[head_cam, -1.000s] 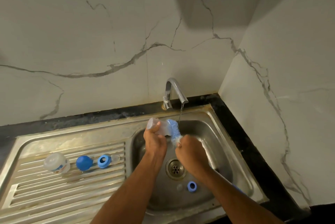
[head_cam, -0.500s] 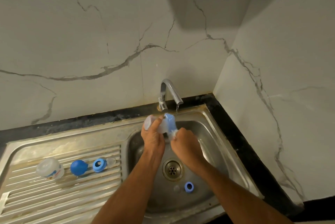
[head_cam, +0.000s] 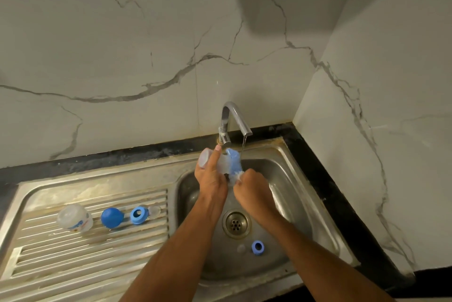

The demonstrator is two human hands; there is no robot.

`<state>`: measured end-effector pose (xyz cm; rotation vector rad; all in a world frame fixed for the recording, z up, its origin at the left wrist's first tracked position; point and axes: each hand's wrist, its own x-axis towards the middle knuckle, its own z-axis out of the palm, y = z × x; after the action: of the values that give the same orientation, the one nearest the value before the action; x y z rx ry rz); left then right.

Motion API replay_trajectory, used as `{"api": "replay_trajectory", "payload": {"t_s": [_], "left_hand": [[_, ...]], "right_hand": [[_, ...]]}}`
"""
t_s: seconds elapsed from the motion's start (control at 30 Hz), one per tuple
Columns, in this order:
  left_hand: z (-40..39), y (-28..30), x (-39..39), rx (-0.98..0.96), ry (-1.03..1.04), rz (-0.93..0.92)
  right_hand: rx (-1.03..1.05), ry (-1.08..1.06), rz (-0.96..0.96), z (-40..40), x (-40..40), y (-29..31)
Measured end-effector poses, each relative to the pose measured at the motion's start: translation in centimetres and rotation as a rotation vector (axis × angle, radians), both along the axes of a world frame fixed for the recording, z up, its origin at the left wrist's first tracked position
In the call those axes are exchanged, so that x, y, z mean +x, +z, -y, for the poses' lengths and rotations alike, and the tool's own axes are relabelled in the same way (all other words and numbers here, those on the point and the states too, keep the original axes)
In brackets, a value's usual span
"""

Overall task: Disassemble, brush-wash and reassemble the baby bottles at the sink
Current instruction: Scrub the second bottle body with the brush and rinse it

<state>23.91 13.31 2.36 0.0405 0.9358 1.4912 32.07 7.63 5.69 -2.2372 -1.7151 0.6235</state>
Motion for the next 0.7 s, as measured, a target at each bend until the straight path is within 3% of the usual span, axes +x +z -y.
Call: {"api": "replay_trajectory", "payload": {"t_s": [0.1, 0.27, 0.43, 0.53, 0.7], "left_hand": [[0.1, -0.2, 0.4, 0.031, 0.01, 0.016], [-0.3, -0.8, -0.5, -0.073, 0.047, -0.039], [0.8, -1.5, 0.0, 0.067, -0.018, -0.006], [0.7, -1.7, -0.3, 0.091, -0.064, -0.053], [-0.5, -2.2, -0.6, -0.105, -0.092, 0.086]], "right_hand": [[0.067, -0.045, -0.074, -1.3, -0.1, 1.2], [-0.006, 0.026, -0.068, 1.9, -0.4, 0.8], [0.094, -0.068, -0.083, -1.6, 0.3, 0.7], [0.039, -0.07, -0.121, -2.6, 1.9, 0.1], [-0.064, -0.206, -0.161, -1.2, 6.7, -2.8]]}}
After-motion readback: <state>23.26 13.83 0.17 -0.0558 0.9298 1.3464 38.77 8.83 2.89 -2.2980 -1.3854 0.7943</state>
